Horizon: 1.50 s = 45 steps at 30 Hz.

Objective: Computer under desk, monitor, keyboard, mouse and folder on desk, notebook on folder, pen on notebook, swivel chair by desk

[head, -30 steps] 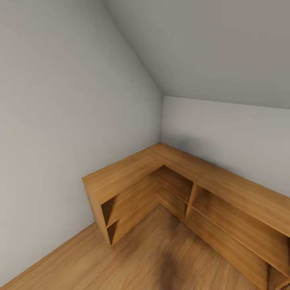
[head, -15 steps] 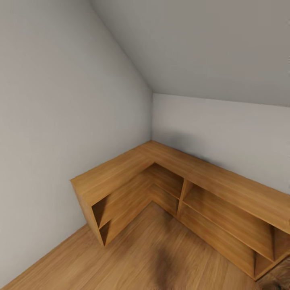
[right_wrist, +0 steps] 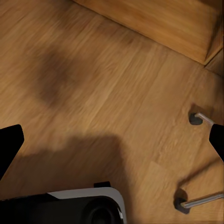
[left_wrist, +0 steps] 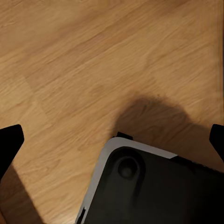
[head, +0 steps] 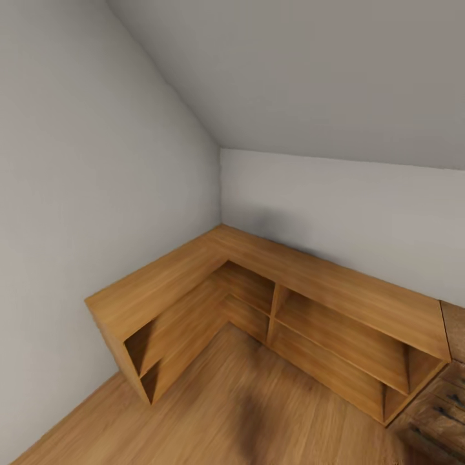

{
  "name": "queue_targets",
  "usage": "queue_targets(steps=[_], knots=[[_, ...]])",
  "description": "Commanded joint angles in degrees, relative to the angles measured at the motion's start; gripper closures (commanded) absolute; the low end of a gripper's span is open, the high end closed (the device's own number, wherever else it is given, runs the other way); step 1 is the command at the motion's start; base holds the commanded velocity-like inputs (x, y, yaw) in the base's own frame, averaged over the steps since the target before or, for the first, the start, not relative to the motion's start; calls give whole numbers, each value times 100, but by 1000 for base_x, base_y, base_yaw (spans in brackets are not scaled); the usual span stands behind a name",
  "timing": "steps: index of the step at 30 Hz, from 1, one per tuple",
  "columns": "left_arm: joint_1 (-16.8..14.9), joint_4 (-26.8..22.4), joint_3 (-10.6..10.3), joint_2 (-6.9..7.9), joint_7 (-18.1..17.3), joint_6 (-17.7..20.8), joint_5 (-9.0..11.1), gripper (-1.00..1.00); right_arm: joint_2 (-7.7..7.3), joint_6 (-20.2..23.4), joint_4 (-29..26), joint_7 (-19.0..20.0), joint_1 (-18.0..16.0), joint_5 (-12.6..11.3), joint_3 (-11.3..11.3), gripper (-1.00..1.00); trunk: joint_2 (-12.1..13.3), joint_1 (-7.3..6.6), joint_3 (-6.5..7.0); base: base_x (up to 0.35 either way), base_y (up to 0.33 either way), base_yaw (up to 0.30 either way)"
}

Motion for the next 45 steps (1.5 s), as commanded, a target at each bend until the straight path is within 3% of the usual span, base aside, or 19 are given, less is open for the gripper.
queue_targets(steps=[1,15,27,45], knots=[[2,-13,-49,6,20,-13,49,-100,4,-11,10,-60,-7,13,47,-100,-10,5,-11,188,144,-265],[2,-12,-51,6,17,-21,42,-100,-12,-11,8,-60,-8,12,47,-100,-10,5,-11,64,59,-267],[2,-19,-43,0,19,-22,33,-100,-31,-11,8,-60,-10,4,38,-100,-10,5,-11,176,216,-268],[2,-21,-42,-2,19,-23,31,-100,-40,-45,8,-60,-9,-5,29,-100,-10,5,-11,52,14,-268]])
